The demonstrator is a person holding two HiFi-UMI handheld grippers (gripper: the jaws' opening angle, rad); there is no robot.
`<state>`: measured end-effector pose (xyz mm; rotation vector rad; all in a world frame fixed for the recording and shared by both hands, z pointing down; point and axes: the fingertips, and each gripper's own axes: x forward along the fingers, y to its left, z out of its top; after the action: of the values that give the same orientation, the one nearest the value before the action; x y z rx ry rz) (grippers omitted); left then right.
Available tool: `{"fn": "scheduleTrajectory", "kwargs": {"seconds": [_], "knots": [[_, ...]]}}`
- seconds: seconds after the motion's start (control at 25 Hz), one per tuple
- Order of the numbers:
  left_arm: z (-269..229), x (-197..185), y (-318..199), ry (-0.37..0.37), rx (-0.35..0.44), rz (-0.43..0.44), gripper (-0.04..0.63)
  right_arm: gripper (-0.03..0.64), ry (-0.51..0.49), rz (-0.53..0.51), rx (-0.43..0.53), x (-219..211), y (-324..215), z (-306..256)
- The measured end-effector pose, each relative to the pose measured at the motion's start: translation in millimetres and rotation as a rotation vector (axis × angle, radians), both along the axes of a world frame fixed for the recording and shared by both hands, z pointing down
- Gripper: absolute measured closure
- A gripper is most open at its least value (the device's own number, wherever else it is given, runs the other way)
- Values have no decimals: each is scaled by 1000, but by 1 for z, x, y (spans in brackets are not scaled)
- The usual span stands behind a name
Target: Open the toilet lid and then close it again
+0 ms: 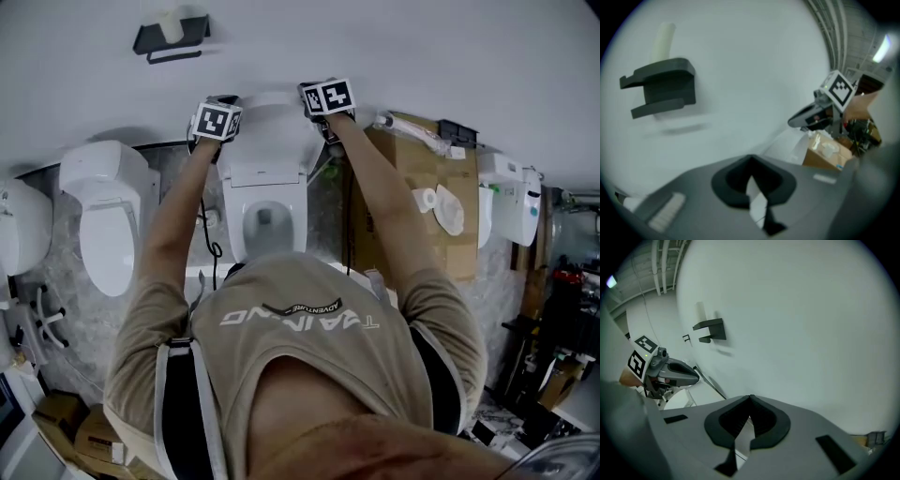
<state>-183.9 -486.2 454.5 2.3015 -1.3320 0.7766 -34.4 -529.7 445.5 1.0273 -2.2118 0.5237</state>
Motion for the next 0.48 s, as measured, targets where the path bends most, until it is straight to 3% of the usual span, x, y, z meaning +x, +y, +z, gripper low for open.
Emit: {"fn": "scheduleTrajectory", "kwargs": {"seconds": [0.48], "knots": [[-5, 3, 34, 0, 1, -13, 594, 606, 42, -31, -73, 9, 26, 9]]}}
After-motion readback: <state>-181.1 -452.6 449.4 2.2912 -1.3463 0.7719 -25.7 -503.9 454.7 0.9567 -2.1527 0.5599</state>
